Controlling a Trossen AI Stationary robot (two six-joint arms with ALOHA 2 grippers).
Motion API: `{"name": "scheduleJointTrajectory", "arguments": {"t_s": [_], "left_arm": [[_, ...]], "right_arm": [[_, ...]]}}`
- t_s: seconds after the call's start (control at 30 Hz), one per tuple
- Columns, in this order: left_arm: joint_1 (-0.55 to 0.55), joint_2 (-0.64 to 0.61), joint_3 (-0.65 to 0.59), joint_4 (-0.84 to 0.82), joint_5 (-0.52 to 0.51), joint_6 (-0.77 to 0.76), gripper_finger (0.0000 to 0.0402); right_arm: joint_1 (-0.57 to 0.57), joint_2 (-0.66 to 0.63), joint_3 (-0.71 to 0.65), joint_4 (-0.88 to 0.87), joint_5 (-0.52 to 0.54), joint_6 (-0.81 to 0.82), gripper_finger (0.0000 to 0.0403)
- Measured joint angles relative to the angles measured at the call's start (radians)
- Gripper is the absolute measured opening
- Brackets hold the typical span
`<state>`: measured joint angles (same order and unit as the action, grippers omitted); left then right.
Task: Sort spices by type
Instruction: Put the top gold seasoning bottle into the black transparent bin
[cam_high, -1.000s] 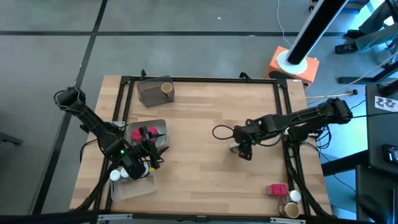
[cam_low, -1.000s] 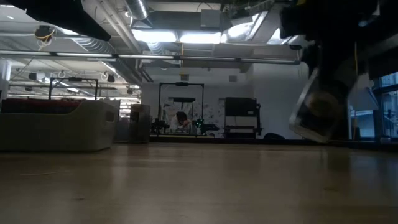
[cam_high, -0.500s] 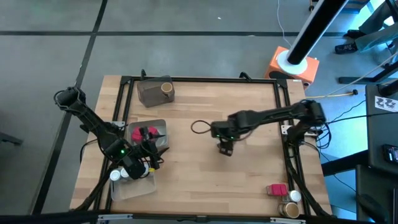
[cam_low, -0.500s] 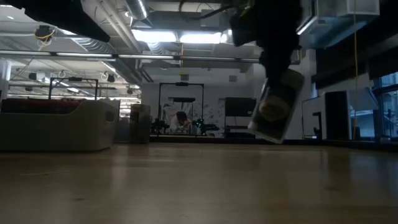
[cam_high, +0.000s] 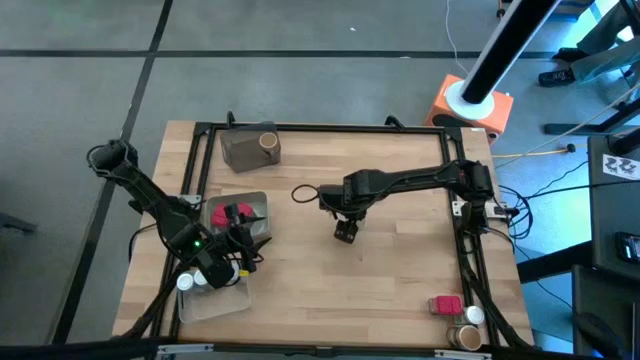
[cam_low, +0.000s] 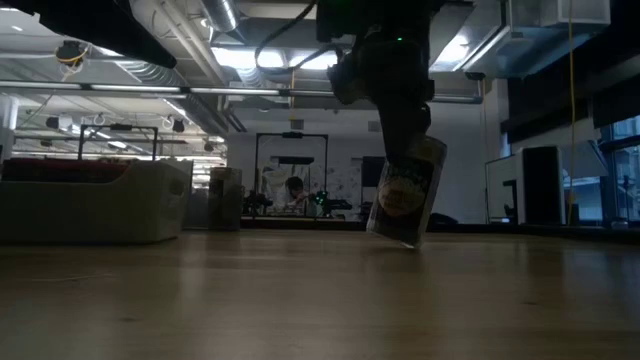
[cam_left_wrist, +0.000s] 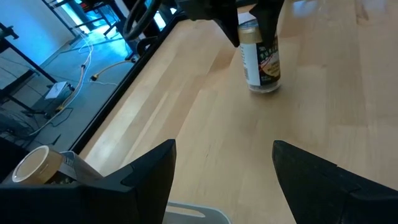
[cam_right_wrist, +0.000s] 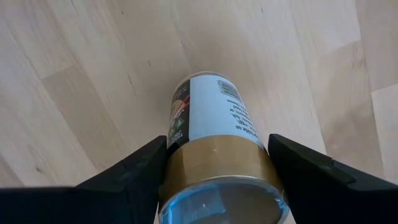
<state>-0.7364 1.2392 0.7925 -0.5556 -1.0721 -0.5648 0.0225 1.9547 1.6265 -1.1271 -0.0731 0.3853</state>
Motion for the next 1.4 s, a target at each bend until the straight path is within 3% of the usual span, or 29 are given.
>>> {"name": "scheduleJointTrajectory", "arguments": {"t_s": [0.8,1.13,1.3,1.4], "left_arm": [[0.000,0.000,0.000,0.000,0.016,0.020,0.0253],[0.000,0.000,0.000,0.000,0.025,0.024,0.0253],[0.002,0.000,-0.001,0.025,0.026,0.032,0.0253],[0.016,0.000,-0.001,0.065,0.030,0.056,0.0253]], "right_arm": [[-0.003,0.009,0.014,0.071,-0.002,-0.042,0.0271],[-0.004,0.009,0.020,0.141,0.009,-0.046,0.0342],[0.005,0.007,0.106,0.036,0.016,-0.076,0.0355],[0.032,-0.037,0.137,-0.031,0.088,-0.086,0.0355]]}}
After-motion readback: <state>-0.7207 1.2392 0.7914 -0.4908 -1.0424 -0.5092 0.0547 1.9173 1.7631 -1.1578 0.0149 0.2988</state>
